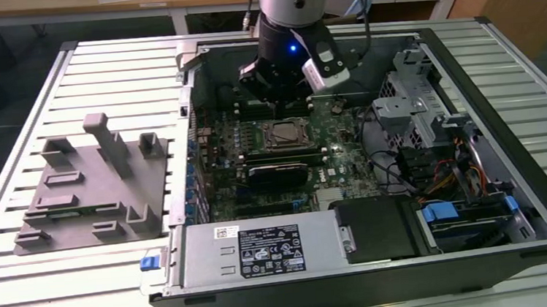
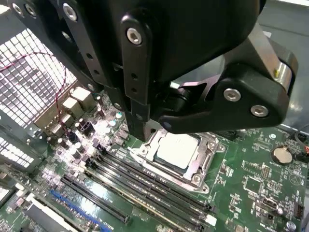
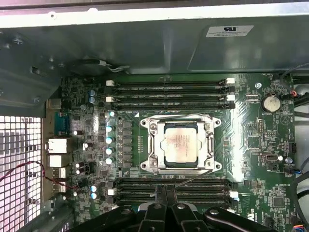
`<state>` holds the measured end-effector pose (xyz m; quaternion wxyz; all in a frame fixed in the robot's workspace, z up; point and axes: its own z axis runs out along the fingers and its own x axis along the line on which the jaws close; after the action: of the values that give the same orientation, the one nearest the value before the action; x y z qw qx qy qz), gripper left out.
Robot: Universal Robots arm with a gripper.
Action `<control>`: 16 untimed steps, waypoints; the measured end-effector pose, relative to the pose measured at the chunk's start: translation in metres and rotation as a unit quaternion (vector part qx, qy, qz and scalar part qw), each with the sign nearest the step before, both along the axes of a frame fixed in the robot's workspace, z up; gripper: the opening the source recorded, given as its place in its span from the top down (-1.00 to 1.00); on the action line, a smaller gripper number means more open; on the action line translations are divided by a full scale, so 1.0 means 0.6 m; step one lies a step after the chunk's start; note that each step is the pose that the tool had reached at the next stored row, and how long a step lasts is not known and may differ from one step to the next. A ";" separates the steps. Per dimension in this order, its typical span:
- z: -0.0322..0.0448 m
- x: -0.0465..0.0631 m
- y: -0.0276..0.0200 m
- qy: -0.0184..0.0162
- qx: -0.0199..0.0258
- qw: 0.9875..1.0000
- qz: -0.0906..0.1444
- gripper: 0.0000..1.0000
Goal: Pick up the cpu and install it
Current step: 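Install the second cpu locking lever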
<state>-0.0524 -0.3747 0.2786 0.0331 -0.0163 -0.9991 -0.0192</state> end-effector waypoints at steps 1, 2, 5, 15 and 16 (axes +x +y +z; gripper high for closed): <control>-0.003 0.000 0.0000 0.000 0.000 1.000 0.000 0.79; -0.003 0.000 0.0000 0.000 0.000 1.000 0.000 0.79; -0.004 0.000 0.0000 0.000 0.000 1.000 0.000 0.79; -0.008 0.000 -0.0002 0.000 0.000 1.000 0.000 0.79; -0.008 0.000 -0.0001 0.000 0.000 1.000 0.000 0.79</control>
<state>-0.0524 -0.3748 0.2737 0.0331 -0.0163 -0.9991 -0.0193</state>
